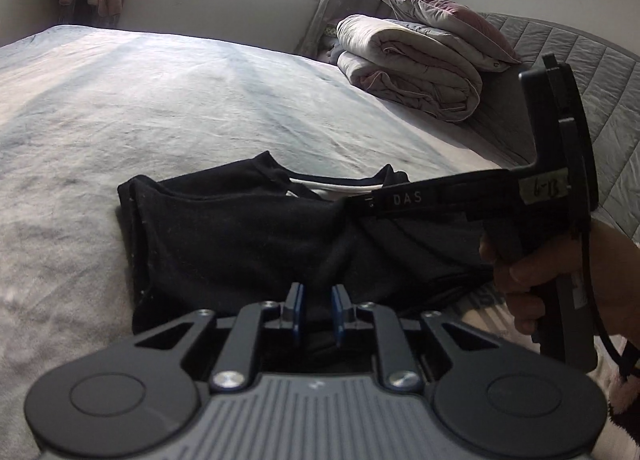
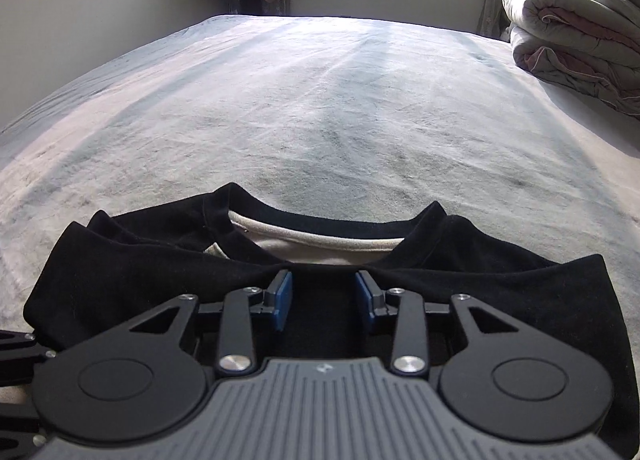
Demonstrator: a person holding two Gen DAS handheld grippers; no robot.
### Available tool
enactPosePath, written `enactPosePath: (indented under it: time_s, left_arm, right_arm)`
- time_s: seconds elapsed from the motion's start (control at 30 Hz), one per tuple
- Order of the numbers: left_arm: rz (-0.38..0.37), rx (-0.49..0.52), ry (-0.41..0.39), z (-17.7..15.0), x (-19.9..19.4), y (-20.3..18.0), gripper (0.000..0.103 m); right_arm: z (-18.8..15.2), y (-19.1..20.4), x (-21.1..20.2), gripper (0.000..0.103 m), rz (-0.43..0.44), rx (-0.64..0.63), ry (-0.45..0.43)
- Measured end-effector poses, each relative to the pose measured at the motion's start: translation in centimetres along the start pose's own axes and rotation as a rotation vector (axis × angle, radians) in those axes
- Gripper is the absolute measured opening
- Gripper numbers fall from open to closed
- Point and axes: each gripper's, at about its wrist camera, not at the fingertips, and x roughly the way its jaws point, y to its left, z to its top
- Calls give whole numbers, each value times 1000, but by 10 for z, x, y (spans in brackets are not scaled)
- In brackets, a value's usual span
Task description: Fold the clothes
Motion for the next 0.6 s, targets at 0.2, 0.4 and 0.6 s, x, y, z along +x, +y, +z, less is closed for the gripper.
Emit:
enactPosePath:
  time_s: [0.2,0.4,0.6]
  left_arm:
    - [-17,-33,-15,6,-6,5,18]
    - [65,-79,-56,12,-14,17,29]
    - [118,-102,-14,13,-25,23,28]
  right_arm:
    - [-8,-24,-23,37,-31,33,-25]
    - [-31,-51,-62,40,-77,71,-41]
    - [-61,-76,-103,40,-68,163,0]
